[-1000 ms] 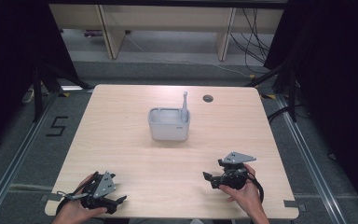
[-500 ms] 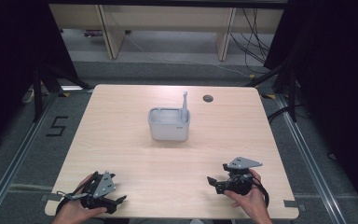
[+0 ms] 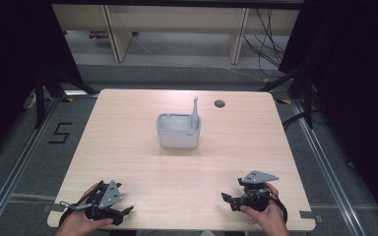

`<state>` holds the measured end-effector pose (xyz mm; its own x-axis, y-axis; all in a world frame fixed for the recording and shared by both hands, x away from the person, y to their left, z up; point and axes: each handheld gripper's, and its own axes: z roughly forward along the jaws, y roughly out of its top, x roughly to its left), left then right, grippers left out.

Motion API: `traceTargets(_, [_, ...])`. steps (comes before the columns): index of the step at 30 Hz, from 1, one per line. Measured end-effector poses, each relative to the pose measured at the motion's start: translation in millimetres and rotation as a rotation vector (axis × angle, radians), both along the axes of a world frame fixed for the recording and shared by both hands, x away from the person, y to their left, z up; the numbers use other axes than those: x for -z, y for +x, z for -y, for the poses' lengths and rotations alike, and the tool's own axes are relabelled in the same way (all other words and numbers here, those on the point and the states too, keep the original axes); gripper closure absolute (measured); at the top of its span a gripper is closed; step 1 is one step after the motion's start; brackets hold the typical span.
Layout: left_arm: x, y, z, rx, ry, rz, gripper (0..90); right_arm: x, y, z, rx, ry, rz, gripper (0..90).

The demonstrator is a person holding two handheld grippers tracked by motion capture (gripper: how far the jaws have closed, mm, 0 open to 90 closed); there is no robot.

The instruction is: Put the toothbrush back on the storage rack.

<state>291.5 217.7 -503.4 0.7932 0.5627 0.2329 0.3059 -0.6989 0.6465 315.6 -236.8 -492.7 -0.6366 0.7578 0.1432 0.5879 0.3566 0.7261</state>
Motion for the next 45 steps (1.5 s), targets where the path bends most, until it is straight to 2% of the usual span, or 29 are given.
traceTargets(1, [-0.5, -0.2, -0.1, 0.008, 0.002, -0.007, 16.2, -0.7, -0.8, 1.4, 0.0, -0.029, 0.023, 16.2])
traceTargets(3, [-0.1, -0.2, 0.2, 0.004, -0.004, -0.005, 16.2, -0.5, -4.6, 0.7, 0.012, -0.019, 0.009, 16.2])
traceTargets(5, [0.1, -0.1, 0.0, 0.001, -0.007, -0.006, 16.2, 0.2, -5.1, 2.8, -0.005, -0.037, 0.02, 16.2])
traceTargets(7, [-0.5, -0.1, -0.3, 0.007, 0.003, -0.005, 16.2, 1.2, -7.2, 3.5, -0.003, -0.032, 0.021, 16.2])
traceTargets(8, [-0.1, -0.2, 0.0, 0.004, -0.002, -0.004, 16.2, 1.1, -10.0, 3.3, 0.005, -0.02, -0.007, 16.2])
traceTargets(10, [0.2, -0.1, 0.1, 0.002, -0.002, -0.005, 16.2, 0.9, -9.4, 5.0, -0.004, -0.039, 0.009, 16.2])
traceTargets(12, [-0.3, -0.2, 0.0, 0.008, 0.007, -0.006, 16.2, 2.2, -10.0, 6.6, 0.0, -0.021, -0.004, 16.3])
traceTargets(14, [0.2, -0.2, 0.2, 0.004, -0.005, -0.007, 16.2, 2.0, -11.7, 7.4, 0.012, -0.019, -0.005, 16.2])
traceTargets(15, [0.6, 0.4, 0.2, -0.001, 0.003, 0.001, 16.2, 1.5, -12.2, 8.4, 0.01, -0.022, -0.005, 16.2])
traceTargets(16, [0.1, -0.2, 0.2, -0.001, 0.002, -0.001, 16.2, 1.7, -11.6, 10.2, -0.003, -0.028, 0.013, 16.2])
traceTargets(17, [-0.4, -0.1, -0.1, 0.007, 0.005, -0.005, 16.2, 1.5, -13.7, 9.5, 0.014, -0.018, -0.001, 16.2])
traceTargets(18, [-0.6, -0.1, -0.1, 0.007, 0.007, -0.004, 16.2, 1.9, -14.2, 9.5, 0.007, -0.006, -0.008, 16.3])
traceTargets(19, [-0.1, -0.2, 0.2, 0.002, -0.002, -0.004, 16.2, 1.9, -14.2, 9.5, 0.007, -0.006, -0.008, 16.3])
traceTargets(20, [0.1, 0.1, 0.1, 0.002, -0.005, -0.004, 16.2, 1.2, -13.4, 11.8, -0.003, -0.034, 0.011, 16.3])
traceTargets(22, [-0.6, -0.1, -0.2, 0.005, 0.006, -0.003, 16.2, 1.5, -15.4, 11.4, 0.013, -0.017, -0.007, 16.3])
traceTargets(25, [0.2, -0.2, 0.1, 0.002, -0.004, -0.005, 16.2, 1.6, -15.8, 11.4, 0.009, -0.015, -0.008, 16.3])
traceTargets(28, [-0.4, -0.1, -0.1, 0.006, 0.006, -0.004, 16.2, 1.7, -16.1, 11.8, 0.005, -0.022, 0.001, 16.3])
traceTargets(30, [0.3, 0.0, 0.2, 0.006, -0.004, -0.007, 16.2, 2.3, -17.0, 10.4, 0.01, -0.007, -0.011, 16.3])
traceTargets(32, [-0.1, 0.1, -0.1, 0.008, 0.006, -0.006, 16.2, 2.0, -15.7, 12.1, -0.005, -0.035, 0.012, 16.3])
traceTargets(35, [0.2, -0.1, 0.2, 0.004, -0.003, -0.006, 16.2, 1.8, -15.9, 12.0, -0.003, -0.03, 0.009, 16.3])
traceTargets(36, [0.9, 0.3, 0.4, -0.003, 0.001, 0.002, 16.2, 2.6, -15.6, 11.2, -0.009, -0.012, -0.002, 16.3])
traceTargets(41, [0.3, 0.4, 0.0, 0.003, 0.005, -0.002, 16.2, 1.4, -15.8, 12.2, -0.002, -0.036, 0.007, 16.3])
traceTargets(42, [0.3, -0.1, 0.2, 0.003, -0.001, -0.005, 16.2, 1.7, -16.6, 11.0, 0.003, -0.018, -0.011, 16.3])
traceTargets(44, [-0.2, 0.1, 0.0, 0.006, 0.006, -0.005, 16.2, 1.6, -16.8, 11.6, 0.004, -0.014, -0.017, 16.3])
traceTargets(45, [0.2, 0.1, 0.3, 0.008, -0.005, -0.007, 16.2, 1.6, -15.3, 13.1, -0.005, -0.032, 0.004, 16.3])
